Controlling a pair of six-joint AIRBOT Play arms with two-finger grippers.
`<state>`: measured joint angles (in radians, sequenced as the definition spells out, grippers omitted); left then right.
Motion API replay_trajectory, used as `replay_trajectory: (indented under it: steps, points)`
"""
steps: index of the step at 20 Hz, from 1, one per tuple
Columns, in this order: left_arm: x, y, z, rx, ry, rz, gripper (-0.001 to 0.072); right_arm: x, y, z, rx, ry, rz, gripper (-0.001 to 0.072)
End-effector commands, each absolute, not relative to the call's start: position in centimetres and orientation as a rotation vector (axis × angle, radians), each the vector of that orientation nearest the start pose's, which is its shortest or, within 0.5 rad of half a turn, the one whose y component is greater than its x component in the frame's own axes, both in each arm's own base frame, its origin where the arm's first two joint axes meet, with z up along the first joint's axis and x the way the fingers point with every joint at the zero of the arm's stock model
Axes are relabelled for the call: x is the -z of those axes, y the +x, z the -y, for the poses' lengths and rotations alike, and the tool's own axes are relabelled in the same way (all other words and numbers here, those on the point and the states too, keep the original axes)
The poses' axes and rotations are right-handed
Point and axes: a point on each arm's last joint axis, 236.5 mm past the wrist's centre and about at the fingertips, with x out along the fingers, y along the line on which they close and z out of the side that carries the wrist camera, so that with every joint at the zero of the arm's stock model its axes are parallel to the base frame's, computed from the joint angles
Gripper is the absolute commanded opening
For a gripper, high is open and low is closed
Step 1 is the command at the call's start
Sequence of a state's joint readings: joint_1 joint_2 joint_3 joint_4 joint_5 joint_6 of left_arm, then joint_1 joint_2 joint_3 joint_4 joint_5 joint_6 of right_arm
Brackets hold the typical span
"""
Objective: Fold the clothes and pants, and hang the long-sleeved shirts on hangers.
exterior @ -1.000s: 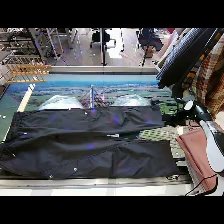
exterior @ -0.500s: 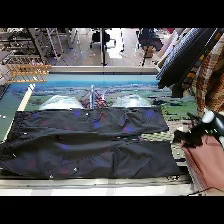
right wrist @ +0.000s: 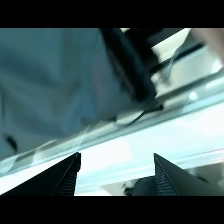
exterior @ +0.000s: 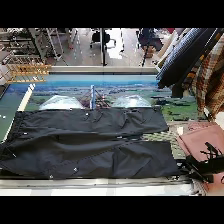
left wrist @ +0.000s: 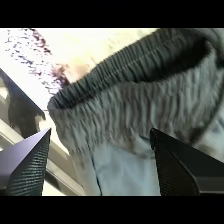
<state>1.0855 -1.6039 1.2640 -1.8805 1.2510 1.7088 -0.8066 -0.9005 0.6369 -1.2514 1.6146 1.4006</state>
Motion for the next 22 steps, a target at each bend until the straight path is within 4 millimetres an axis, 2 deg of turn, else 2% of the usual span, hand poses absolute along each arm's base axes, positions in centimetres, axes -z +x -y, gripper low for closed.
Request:
replay_trajectory:
  steps: [1, 2, 3, 4, 8, 9, 11, 12, 14, 15, 16, 17, 18, 20, 21, 22]
  points:
    - [9.2, 23.8, -30.1, -0.578, -1.034, -1.280, 0.0687, 3.5, 13.2, 3.2, 0.163, 0.935, -1.633, 0.0529]
    - [9.3, 24.1, -30.0, -0.569, -1.047, -1.273, 0.0647, 4.0, 12.8, 2.9, 0.163, 0.939, -1.648, 0.0529]
    - [9.2, 24.5, -29.8, -0.551, -1.052, -1.261, 0.0564, 4.6, 12.7, 2.7, 0.167, 0.944, -1.648, 0.0529]
    - [9.0, 25.0, -29.6, -0.531, -1.058, -1.246, 0.0514, 5.3, 12.7, 2.7, 0.178, 0.948, -1.640, 0.0529]
    - [8.9, 25.2, -29.5, -0.514, -1.053, -1.239, 0.0496, 8.1, 13.1, 3.3, 0.242, 0.939, -1.583, 0.0528]
    - [8.9, 25.2, -29.6, -0.509, -1.046, -1.240, 0.0459, 8.4, 13.9, 3.9, 0.262, 0.930, -1.541, 0.0528]
    - [8.9, 25.2, -29.6, -0.502, -1.037, -1.241, 0.0244, 8.6, 16.3, 5.2, 0.298, 0.933, -1.421, 0.0526]
    - [8.9, 25.2, -29.6, -0.501, -1.037, -1.242, 0.0202, 8.6, 17.5, 5.8, 0.312, 0.939, -1.366, 0.0525]
    - [8.9, 25.2, -29.5, -0.501, -1.038, -1.242, 0.0202, 9.1, 18.3, 5.7, 0.300, 0.923, -1.359, 0.0523]
    - [8.9, 25.2, -29.5, -0.501, -1.038, -1.242, 0.0197, 9.5, 18.4, 5.0, 0.275, 0.913, -1.392, 0.0516]
    - [8.9, 25.2, -29.4, -0.497, -1.041, -1.247, 0.0115, 10.0, 18.1, 3.9, 0.237, 0.906, -1.442, 0.0409]
    - [8.9, 25.1, -29.3, -0.493, -1.042, -1.251, 0.0017, 10.3, 17.7, 2.9, 0.202, 0.903, -1.495, 0.0178]
    - [8.8, 25.0, -29.1, -0.485, -1.046, -1.259, 0.0016, 10.3, 17.2, 1.9, 0.168, 0.907, -1.538, 0.0099]
    - [8.2, 24.9, -28.6, -0.466, -1.050, -1.275, 0.0016, 9.0, 17.1, 1.1, 0.117, 0.885, -1.564, 0.0069]
    - [7.4, 25.0, -28.8, -0.455, -1.037, -1.272, 0.0014, 7.8, 17.7, 1.4, 0.090, 0.848, -1.543, 0.0034]
    - [6.4, 25.3, -29.0, -0.446, -1.026, -1.266, 0.0014, 5.9, 18.8, 2.0, 0.077, 0.809, -1.500, 0.0034]
